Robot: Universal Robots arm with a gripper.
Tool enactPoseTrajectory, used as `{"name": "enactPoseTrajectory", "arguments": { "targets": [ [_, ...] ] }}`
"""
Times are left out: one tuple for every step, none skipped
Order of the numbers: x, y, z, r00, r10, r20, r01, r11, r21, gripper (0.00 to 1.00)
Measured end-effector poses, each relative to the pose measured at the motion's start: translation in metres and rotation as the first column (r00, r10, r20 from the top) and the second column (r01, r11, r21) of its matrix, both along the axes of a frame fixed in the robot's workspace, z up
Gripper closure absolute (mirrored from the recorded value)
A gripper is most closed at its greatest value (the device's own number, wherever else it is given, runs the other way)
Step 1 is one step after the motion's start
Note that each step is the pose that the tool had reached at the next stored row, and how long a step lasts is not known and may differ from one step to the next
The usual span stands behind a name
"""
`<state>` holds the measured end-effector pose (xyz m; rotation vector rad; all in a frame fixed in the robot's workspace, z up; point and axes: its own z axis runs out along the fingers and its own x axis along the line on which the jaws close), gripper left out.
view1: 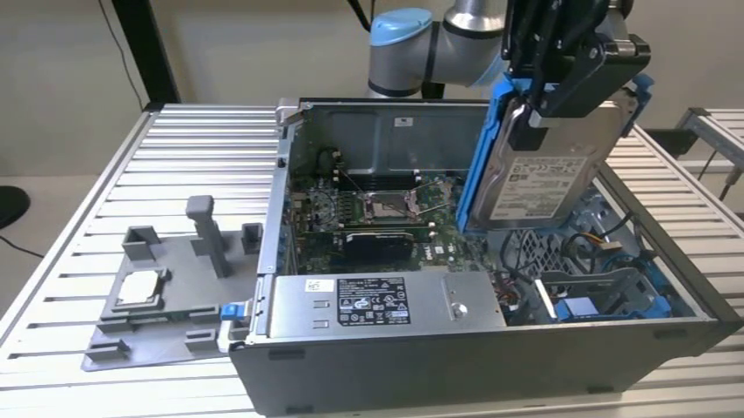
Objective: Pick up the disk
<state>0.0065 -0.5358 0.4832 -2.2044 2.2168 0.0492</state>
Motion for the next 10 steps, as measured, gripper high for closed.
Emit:
{"name": "enactPoseTrajectory", "arguments": {
  "targets": [
    [0.0019, -0.0002, -0.0005, 1.0, -0.001, -0.0001, 0.001, 1.0, -0.0001, 1.0],
    [0.0039, -0.0003, -0.001, 1.0, -0.002, 0.0, 0.002, 1.0, -0.0001, 1.0],
    [0.0066, -0.0005, -0.0016, 1.0, -0.002, 0.0, 0.002, 1.0, 0.0001, 1.0],
    [0.0093, -0.0006, -0.002, 1.0, -0.002, 0.0, 0.002, 1.0, 0.0, 1.0],
    [0.0122, -0.0007, -0.0023, 1.0, -0.003, 0.0, 0.003, 1.0, -0.0001, 1.0],
    [0.015, -0.0009, -0.0028, 1.0, -0.003, 0.0, 0.003, 1.0, 0.0, 1.0],
    [0.0179, -0.001, -0.0033, 1.0, -0.003, 0.0, 0.003, 1.0, 0.0001, 1.0],
    [0.0205, -0.0012, -0.0037, 1.0, -0.003, -0.0001, 0.003, 1.0, -0.0001, 1.0],
    [0.0223, -0.0017, -0.004, 1.0, -0.004, 0.0, 0.004, 1.0, 0.0, 1.0],
    [0.0244, -0.0024, -0.0044, 1.0, -0.004, 0.0, 0.004, 1.0, 0.0004, 1.0]
  ]
}}
